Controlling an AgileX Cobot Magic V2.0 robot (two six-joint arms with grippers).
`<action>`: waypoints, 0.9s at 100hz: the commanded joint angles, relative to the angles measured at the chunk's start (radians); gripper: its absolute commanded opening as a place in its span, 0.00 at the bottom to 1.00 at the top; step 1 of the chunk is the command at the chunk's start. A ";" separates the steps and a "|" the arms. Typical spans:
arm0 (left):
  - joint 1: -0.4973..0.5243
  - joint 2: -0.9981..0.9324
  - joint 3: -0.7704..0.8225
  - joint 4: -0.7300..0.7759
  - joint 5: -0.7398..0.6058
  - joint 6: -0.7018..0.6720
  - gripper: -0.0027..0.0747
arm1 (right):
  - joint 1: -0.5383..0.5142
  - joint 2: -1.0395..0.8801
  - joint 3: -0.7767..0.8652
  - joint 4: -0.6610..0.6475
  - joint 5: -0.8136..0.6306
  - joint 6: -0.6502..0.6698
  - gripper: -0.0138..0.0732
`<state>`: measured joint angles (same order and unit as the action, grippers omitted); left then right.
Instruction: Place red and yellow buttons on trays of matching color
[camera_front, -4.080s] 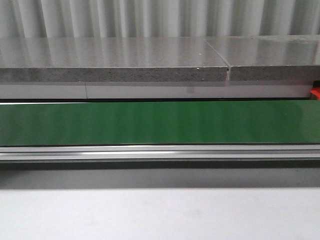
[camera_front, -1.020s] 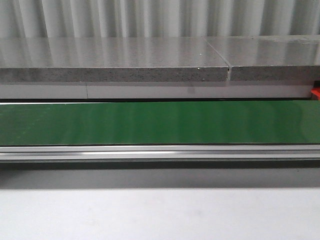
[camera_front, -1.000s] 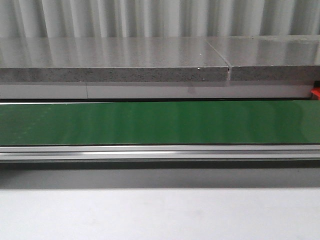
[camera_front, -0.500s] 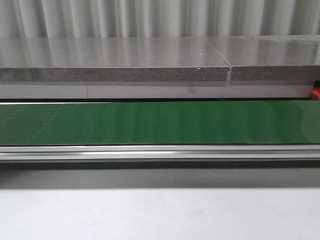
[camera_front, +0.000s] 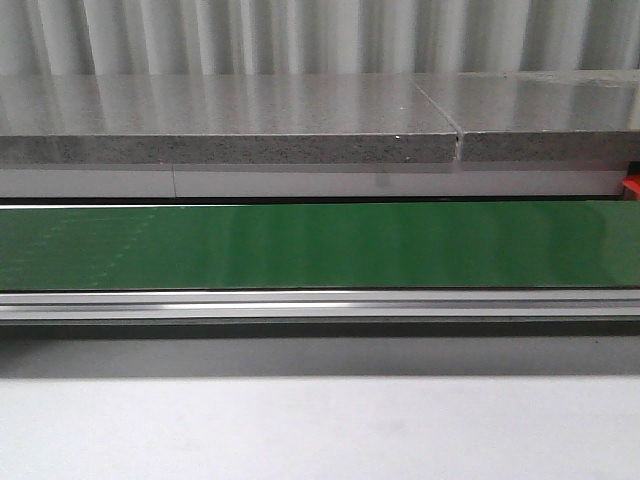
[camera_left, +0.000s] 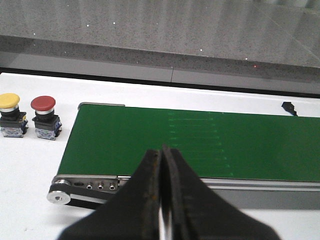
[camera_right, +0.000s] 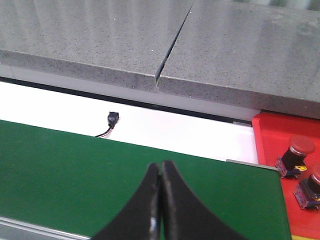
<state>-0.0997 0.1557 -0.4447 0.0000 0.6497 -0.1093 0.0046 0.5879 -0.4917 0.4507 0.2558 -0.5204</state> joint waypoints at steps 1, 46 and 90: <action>-0.007 0.013 -0.018 0.000 -0.067 -0.004 0.01 | 0.001 -0.004 -0.027 -0.002 -0.062 -0.007 0.08; -0.007 0.013 -0.016 0.000 -0.076 -0.004 0.75 | 0.001 -0.004 -0.027 -0.002 -0.062 -0.007 0.08; -0.005 0.180 -0.110 0.215 -0.147 -0.287 0.74 | 0.001 -0.004 -0.027 -0.002 -0.061 -0.007 0.08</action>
<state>-0.0997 0.2364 -0.4838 0.0887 0.5937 -0.2544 0.0046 0.5879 -0.4917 0.4507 0.2558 -0.5220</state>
